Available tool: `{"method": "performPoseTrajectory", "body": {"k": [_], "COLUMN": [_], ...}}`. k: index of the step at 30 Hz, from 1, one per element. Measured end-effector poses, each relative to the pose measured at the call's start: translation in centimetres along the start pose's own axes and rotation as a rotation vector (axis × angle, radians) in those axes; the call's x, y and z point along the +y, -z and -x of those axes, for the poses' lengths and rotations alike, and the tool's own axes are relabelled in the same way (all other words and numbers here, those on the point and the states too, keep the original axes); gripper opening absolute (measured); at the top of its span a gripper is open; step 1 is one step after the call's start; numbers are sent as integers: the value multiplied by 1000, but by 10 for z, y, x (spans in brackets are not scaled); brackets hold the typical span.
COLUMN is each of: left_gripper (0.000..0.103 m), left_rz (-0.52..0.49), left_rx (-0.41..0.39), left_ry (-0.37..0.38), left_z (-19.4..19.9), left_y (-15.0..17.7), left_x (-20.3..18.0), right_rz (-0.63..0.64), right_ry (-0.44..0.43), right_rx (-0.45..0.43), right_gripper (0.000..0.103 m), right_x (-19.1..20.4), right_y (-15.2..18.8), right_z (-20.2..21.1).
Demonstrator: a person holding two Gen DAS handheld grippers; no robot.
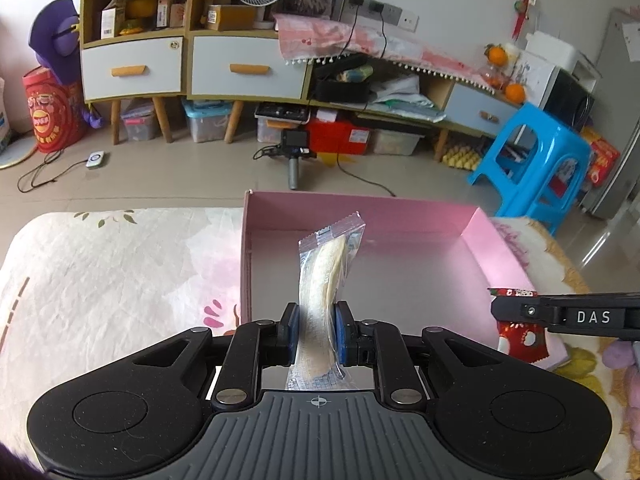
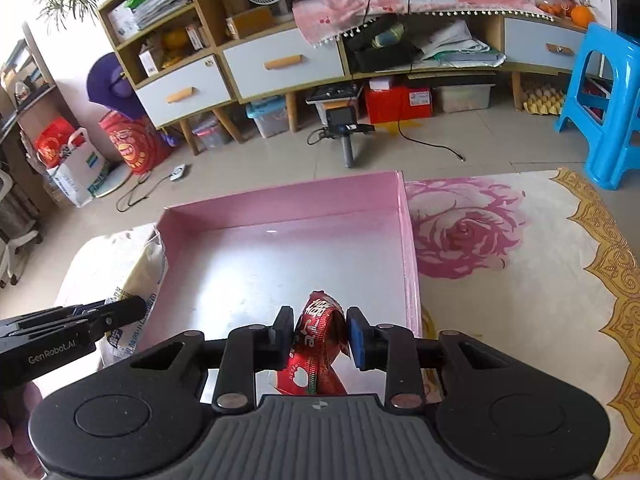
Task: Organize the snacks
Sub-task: 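Carry the bread with the left tool while the right tool carries the red packet into the pink box, then open the left tool releasing the bread while the right tool releases the red packet in the box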
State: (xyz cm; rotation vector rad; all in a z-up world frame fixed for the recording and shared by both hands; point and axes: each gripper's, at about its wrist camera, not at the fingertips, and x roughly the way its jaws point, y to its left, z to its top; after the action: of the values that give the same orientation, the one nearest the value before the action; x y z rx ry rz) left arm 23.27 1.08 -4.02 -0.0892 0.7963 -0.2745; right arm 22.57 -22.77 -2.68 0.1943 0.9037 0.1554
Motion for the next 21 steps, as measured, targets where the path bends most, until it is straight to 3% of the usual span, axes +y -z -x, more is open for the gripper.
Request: {"method": "performPoseTrajectory", "body": {"k": [5, 7, 8, 10, 12, 21], "left_gripper": [17, 20, 26, 41, 63, 73], "left_rz": [-13, -16, -18, -18, -35, -51], "left_rx": [17, 26, 35, 34, 14, 7], "left_ry": [-28, -21, -11, -5, -12, 1], "left_z": [-11, -13, -14, -11, -6, 16], "left_y": [1, 1, 1, 2, 4, 6], "left_x": [-3, -3, -3, -4, -6, -13], "right_rz": [0, 0, -2, -1, 6, 6], "right_ry": [13, 12, 16, 12, 12, 5], "right_rx": [0, -6, -10, -13, -25, -43], "right_gripper": [24, 31, 32, 46, 54, 68], "right_x": [-1, -1, -1, -2, -2, -3], "right_y": [-1, -2, -2, -2, -2, 1], "right_z": [-5, -4, -3, 0, 3, 23]}}
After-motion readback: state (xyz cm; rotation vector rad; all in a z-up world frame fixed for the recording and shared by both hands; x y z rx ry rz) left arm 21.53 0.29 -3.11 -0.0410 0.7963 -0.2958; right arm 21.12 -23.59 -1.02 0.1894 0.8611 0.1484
